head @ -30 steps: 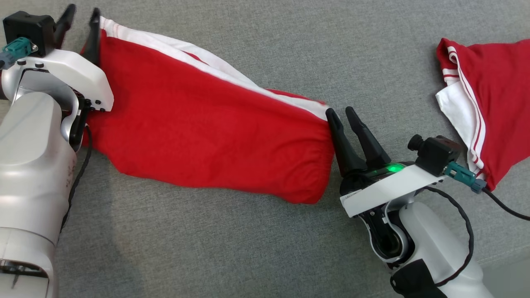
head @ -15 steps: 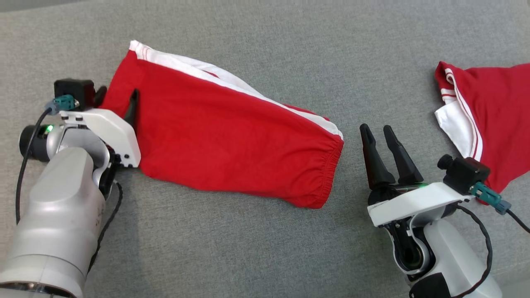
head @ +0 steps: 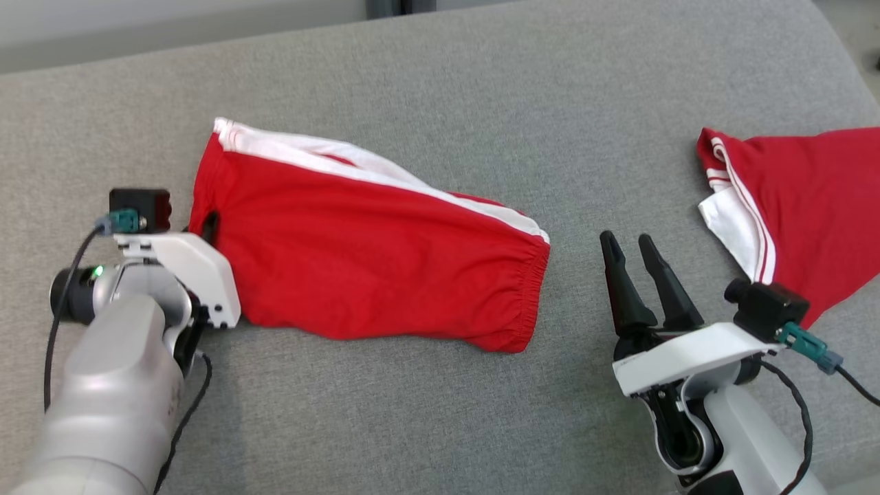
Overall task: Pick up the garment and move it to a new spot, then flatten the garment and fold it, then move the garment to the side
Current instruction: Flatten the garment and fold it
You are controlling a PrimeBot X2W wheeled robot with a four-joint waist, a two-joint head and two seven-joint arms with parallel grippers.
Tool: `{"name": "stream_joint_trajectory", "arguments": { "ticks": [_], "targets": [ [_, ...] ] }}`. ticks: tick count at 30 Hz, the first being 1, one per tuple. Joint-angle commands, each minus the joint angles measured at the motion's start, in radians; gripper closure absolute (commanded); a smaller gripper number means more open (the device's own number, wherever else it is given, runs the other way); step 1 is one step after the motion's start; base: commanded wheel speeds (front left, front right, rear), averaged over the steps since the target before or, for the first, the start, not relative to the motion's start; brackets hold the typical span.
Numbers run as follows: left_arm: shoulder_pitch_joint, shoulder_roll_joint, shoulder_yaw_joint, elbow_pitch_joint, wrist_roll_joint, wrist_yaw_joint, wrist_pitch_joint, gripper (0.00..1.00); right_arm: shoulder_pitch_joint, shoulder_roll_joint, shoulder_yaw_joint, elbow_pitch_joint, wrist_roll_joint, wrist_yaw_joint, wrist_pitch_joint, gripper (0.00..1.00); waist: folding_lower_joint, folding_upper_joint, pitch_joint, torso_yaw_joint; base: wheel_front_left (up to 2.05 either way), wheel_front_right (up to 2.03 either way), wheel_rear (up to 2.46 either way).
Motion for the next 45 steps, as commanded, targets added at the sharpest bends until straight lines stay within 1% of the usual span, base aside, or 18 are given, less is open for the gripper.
{"name": "stream_joint_trajectory", "arguments": {
  "ticks": [1, 5, 11, 15, 16, 17, 19, 20, 21, 22, 27, 31, 37, 45],
  "targets": [
    [0.034, 0.007, 0.002, 0.012, -0.004, 0.013, -0.008, 1.0, 0.012, -0.006, -0.005, 0.006, 0.001, 0.0, -0.005, 0.0, 0.0, 0.0, -0.023, 0.005, 0.0, 0.0, 0.0],
    [0.084, -0.005, 0.011, 0.014, -0.019, 0.026, -0.052, 1.0, 0.042, -0.006, -0.006, 0.026, 0.002, 0.0, -0.005, 0.0, 0.0, 0.0, -0.075, 0.021, 0.0, 0.0, 0.0],
    [0.196, -0.038, 0.026, 0.015, -0.044, 0.049, -0.117, 1.0, 0.082, -0.007, -0.012, 0.053, -0.021, 0.0, -0.005, 0.0, 0.0, 0.0, -0.147, 0.053, 0.0, 0.0, 0.0],
    [0.274, -0.062, 0.04, -0.001, -0.062, 0.063, -0.139, 1.0, 0.102, -0.007, -0.016, 0.064, -0.033, 0.0, -0.005, 0.0, 0.0, 0.0, -0.179, 0.074, 0.0, 0.0, 0.0],
    [0.308, -0.072, 0.045, -0.016, -0.068, 0.072, -0.143, 1.0, 0.107, -0.006, -0.016, 0.067, -0.038, 0.0, -0.005, 0.0, 0.0, 0.0, -0.187, 0.085, 0.0, 0.0, 0.0],
    [0.308, -0.072, 0.045, -0.016, -0.068, 0.072, -0.143, 1.0, 0.107, -0.006, -0.016, 0.067, -0.038, 0.0, -0.005, 0.0, 0.0, 0.0, -0.187, 0.085, 0.0, 0.0, 0.0],
    [0.337, -0.074, 0.052, -0.047, -0.069, 0.086, -0.145, 1.0, 0.111, -0.007, -0.02, 0.067, -0.042, 0.0, -0.005, 0.0, 0.0, 0.0, -0.193, 0.095, 0.0, 0.0, 0.0],
    [0.347, -0.071, 0.058, -0.081, -0.063, 0.098, -0.146, 0.9, 0.112, -0.007, -0.017, 0.068, -0.051, 0.0, -0.005, 0.0, 0.0, 0.0, -0.194, 0.101, 0.0, 0.0, 0.0],
    [0.364, -0.068, 0.062, -0.118, -0.054, 0.108, -0.147, 0.08, 0.113, -0.006, -0.014, 0.069, -0.059, 0.0, -0.005, 0.0, 0.0, 0.0, -0.196, 0.108, 0.0, 0.0, 0.0],
    [0.383, -0.067, 0.066, -0.151, -0.047, 0.119, -0.147, 0.0, 0.115, -0.006, -0.015, 0.071, -0.061, 0.0, -0.005, 0.0, 0.0, 0.0, -0.197, 0.114, 0.0, 0.0, 0.0],
    [0.465, -0.06, 0.087, -0.325, 0.01, 0.167, -0.148, 0.0, 0.082, -0.007, 0.009, 0.115, -0.153, 0.0, -0.005, 0.0, 0.0, 0.0, -0.193, 0.151, 0.0, 0.0, 0.0],
    [0.522, -0.067, 0.112, -0.415, 0.039, 0.176, -0.148, 0.0, 0.05, -0.006, 0.031, 0.19, -0.239, 0.0, -0.005, 0.0, 0.0, 0.0, -0.185, 0.187, 0.0, 0.0, 0.0],
    [0.57, -0.08, 0.137, -0.464, 0.066, 0.163, -0.148, 0.0, 0.016, -0.006, 0.014, 0.293, -0.314, 0.0, -0.005, 0.0, 0.0, 0.0, -0.176, 0.23, 0.0, 0.0, 0.0],
    [0.591, -0.088, 0.178, -0.482, 0.091, 0.145, -0.148, 0.0, 0.019, -0.006, -0.001, 0.392, -0.365, 0.0, -0.005, 0.0, 0.0, 0.0, -0.16, 0.244, 0.0, 0.0, 0.0]
  ]
}}
